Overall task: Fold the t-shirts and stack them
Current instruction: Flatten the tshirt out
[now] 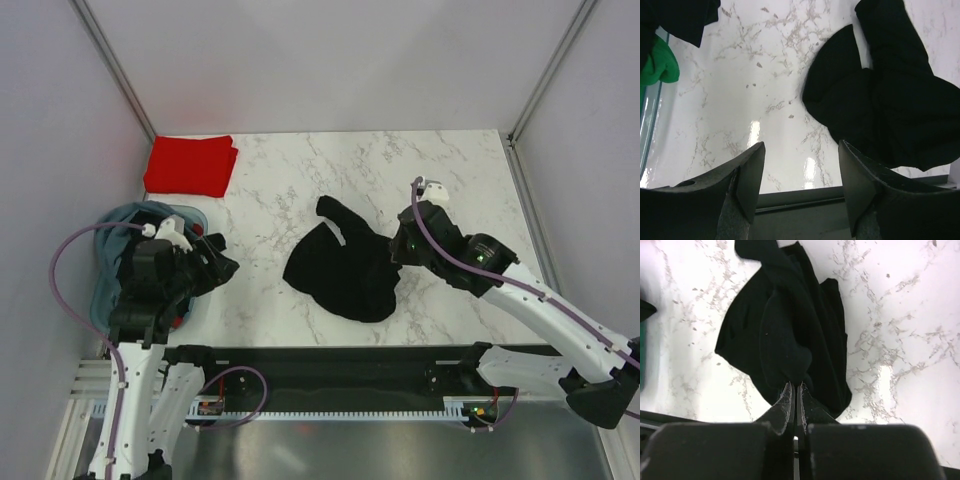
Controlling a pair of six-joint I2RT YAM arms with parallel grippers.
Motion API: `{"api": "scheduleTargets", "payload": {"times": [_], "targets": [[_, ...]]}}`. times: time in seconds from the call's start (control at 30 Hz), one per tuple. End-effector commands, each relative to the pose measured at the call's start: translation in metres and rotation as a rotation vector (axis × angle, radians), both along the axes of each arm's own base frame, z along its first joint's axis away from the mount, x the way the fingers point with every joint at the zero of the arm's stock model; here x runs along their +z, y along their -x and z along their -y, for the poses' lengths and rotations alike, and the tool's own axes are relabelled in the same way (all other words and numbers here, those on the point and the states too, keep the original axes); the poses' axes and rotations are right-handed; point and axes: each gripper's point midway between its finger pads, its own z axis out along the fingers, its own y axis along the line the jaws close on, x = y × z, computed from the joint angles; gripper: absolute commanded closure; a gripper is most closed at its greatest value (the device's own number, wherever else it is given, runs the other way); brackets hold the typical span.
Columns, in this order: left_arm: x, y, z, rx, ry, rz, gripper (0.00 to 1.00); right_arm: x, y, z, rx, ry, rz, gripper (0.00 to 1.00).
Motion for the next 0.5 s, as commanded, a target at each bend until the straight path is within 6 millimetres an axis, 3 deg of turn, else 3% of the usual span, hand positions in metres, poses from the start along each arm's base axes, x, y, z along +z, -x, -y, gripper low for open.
{"api": "scheduleTargets", "payload": {"times": [0.0,0.1,0.17,0.2,0.23,0.27,0.3,0.33,0.4,0.47], "targets": [[0.001,-0.018,0.01,-0.038,0.036,0.005,0.32,-0.018,0.008,0.016,-0.005,0.094,-0.05,1.0],[-0.005,-0.036,0.015,-0.035,0.037,-0.039,0.32,0.01,0.007,0.038,-0.102,0.068,0.034,1.0],[-0.01,-0.044,0.03,-0.073,0.021,-0.077,0.32,0.03,0.001,0.068,-0.237,0.113,0.111,1.0],[-0.018,-0.06,0.031,-0.049,-0.036,-0.126,0.32,0.042,0.002,0.079,-0.274,0.119,0.134,1.0],[-0.02,-0.061,0.053,-0.114,-0.07,-0.141,0.32,0.053,0.001,0.091,-0.32,0.139,0.177,1.0],[-0.024,-0.068,0.061,-0.124,-0.108,-0.163,0.32,0.066,0.001,0.097,-0.35,0.128,0.204,1.0],[-0.014,-0.076,0.076,-0.157,-0.11,-0.149,0.32,0.072,0.003,0.106,-0.373,0.142,0.217,1.0],[-0.031,-0.081,0.1,-0.209,-0.127,-0.211,0.32,0.081,0.006,0.114,-0.398,0.138,0.24,1.0],[-0.03,-0.091,0.127,-0.258,-0.116,-0.213,0.33,0.097,0.009,0.131,-0.455,0.148,0.288,1.0],[-0.048,-0.098,0.16,-0.314,-0.117,-0.235,0.34,0.105,0.013,0.139,-0.462,0.148,0.312,1.0]]}}
